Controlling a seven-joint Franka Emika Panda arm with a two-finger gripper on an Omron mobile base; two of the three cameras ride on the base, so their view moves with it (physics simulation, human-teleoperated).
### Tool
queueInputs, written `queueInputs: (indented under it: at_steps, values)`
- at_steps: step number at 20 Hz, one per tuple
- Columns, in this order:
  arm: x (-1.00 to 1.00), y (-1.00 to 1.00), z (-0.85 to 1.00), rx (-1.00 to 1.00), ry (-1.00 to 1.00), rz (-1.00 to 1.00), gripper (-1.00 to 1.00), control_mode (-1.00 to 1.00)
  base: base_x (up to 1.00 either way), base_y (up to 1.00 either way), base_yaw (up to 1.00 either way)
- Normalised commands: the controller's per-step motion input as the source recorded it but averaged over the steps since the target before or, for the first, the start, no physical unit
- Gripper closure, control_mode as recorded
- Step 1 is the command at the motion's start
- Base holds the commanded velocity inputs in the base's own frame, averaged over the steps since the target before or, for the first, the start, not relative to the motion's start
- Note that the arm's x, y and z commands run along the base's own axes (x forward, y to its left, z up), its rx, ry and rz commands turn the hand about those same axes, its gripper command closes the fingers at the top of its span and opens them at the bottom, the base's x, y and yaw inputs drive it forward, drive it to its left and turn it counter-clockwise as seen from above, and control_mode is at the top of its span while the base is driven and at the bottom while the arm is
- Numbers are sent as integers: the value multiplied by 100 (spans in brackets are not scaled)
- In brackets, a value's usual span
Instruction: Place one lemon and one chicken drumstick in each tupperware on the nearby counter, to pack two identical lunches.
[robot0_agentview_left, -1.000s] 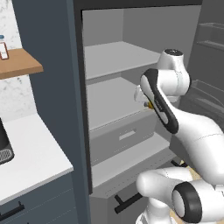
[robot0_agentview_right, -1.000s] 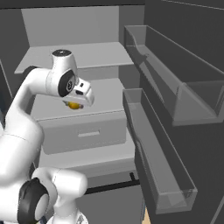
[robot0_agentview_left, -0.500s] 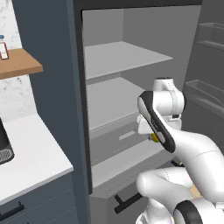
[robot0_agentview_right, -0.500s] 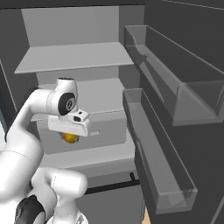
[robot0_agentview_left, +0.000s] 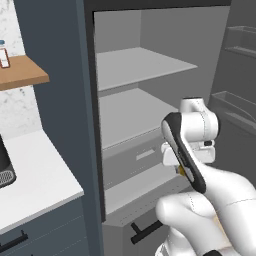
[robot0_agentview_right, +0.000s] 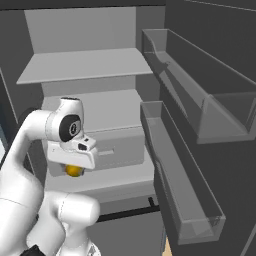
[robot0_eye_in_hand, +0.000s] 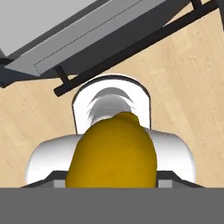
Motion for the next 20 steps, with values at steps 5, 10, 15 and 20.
queueInputs:
  at_steps: [5,10,15,20]
  values:
    - [-40,0,0,0,0,0,100,100,-25,3,0]
    - [0,0,0,0,0,0,100,100,-56,32,0]
    - [0,0,0,0,0,0,100,100,-18,85,10]
    - [0,0,0,0,0,0,100,100,0,100,31]
